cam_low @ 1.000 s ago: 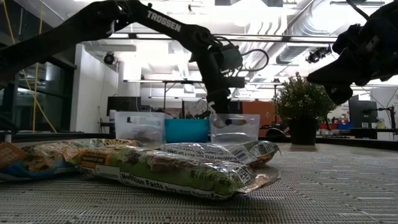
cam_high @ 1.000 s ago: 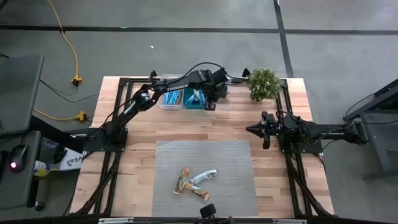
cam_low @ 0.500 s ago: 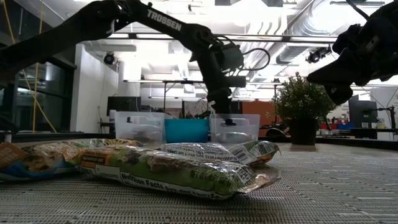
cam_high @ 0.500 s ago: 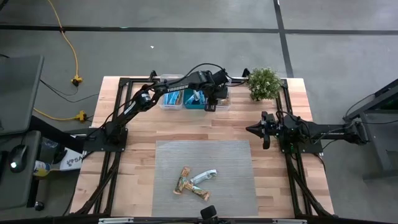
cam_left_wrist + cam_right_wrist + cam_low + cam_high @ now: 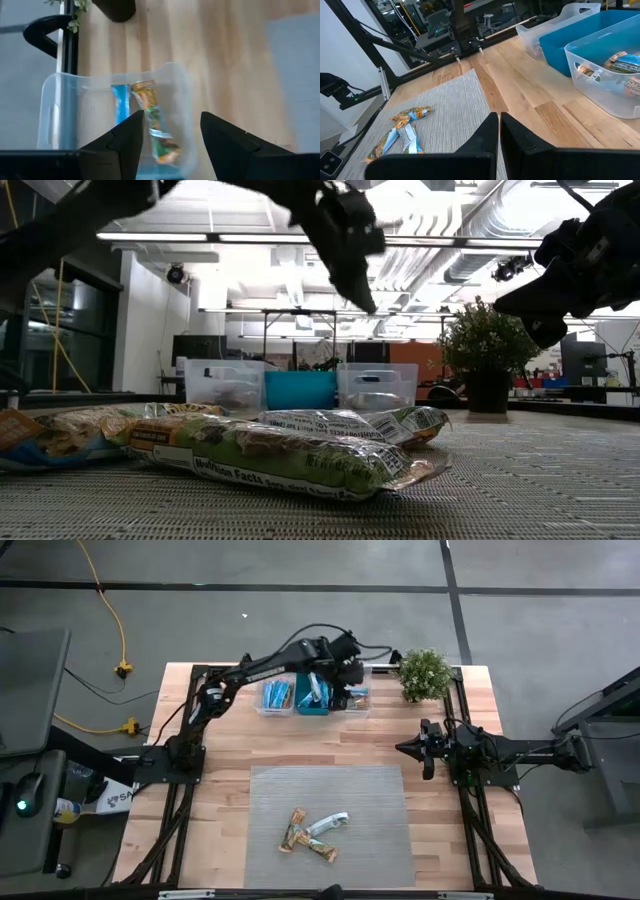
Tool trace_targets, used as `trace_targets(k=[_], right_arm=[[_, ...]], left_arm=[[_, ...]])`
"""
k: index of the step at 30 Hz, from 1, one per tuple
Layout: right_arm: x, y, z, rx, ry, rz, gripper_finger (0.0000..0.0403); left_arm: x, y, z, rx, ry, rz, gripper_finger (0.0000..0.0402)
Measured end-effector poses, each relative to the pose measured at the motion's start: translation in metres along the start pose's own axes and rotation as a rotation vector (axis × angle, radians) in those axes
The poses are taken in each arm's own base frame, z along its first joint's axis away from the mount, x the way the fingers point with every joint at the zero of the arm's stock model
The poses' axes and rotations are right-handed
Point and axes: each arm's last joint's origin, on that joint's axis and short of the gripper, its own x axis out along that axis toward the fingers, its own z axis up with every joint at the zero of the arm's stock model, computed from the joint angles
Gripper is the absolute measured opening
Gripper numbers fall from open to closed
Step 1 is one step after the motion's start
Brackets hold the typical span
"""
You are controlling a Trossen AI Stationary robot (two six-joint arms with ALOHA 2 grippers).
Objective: Pick and place Granola Bars by type
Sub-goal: Put the yellow granola bar into the right transparent bin
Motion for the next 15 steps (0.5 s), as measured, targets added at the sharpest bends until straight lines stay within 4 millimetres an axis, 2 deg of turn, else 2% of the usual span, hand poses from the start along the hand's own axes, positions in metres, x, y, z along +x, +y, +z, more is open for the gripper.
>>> trace_targets(k=[4,7,15], right_arm=[[0.000,0.000,0.000,0.000,0.000,0.000,0.0000],[0.000,0.000,0.000,0.000,0.000,0.000,0.0000],[0.000,0.000,0.000,0.000,-0.001,0.000,0.0000]], left_arm=[[-0.035,-0.013,0.007,-0.082,-0.032,-0.046,0.0190],[-0.060,-0.033,0.014,-0.103,-0.039,-0.082,0.0190],[-0.113,-0.118,0.035,-0.080,-0.028,-0.067,0.0190]])
